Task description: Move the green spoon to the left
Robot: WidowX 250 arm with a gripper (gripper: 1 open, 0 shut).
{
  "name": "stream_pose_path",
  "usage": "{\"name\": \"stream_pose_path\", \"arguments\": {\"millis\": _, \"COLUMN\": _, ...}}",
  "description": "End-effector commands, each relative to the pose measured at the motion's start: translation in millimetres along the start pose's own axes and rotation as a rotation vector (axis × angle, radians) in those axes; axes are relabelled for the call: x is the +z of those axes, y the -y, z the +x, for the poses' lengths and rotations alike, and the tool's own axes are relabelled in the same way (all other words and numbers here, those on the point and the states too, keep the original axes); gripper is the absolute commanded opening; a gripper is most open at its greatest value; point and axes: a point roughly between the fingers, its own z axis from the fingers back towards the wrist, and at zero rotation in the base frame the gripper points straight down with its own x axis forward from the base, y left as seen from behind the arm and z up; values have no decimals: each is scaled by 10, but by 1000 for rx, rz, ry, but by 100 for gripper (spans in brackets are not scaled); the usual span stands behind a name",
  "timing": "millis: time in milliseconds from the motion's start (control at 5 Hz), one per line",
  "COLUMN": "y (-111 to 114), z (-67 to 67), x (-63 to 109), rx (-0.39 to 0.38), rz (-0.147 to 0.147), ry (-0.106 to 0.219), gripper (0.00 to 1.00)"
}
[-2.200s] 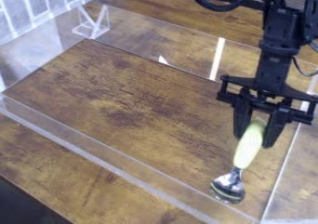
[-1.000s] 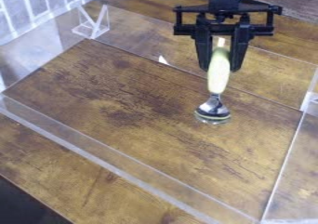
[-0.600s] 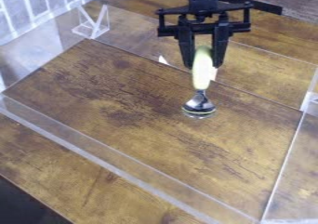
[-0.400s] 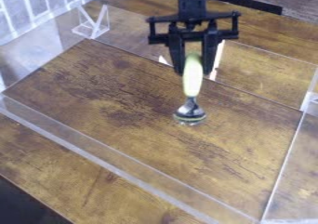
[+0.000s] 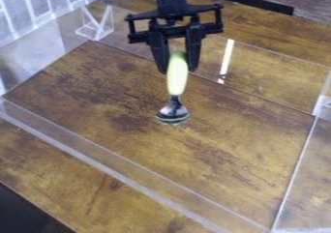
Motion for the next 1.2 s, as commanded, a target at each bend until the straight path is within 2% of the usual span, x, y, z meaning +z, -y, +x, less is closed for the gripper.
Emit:
{"name": "stream_pose_path", "arguments": {"millis": 0, "y": -79, "z": -101, "x": 310, "rx": -15, "rz": -59, "ry": 80, "gripper": 0}}
{"name": "stream_pose_path", "arguments": {"millis": 200, "y": -129, "z": -182, "x": 298, "rx": -54, "rz": -62, "ry": 82, "gripper": 0}}
{"name": "stream_pose_path", "arguments": {"millis": 600, "y": -181, "z": -167, "x": 238, "rx": -176, "rz": -40, "ry": 69, "gripper": 0}}
{"name": "stream_pose_path", "arguments": {"millis": 800, "y": -201, "z": -181, "x": 188, "rx": -194, "rz": -30, "ry": 76, "gripper": 0}}
{"name": "stream_pose_path", "arguments": {"millis": 1000, "y": -381, "z": -160, "x": 69, "rx": -191, "rz": 1, "ry": 84, "gripper": 0}}
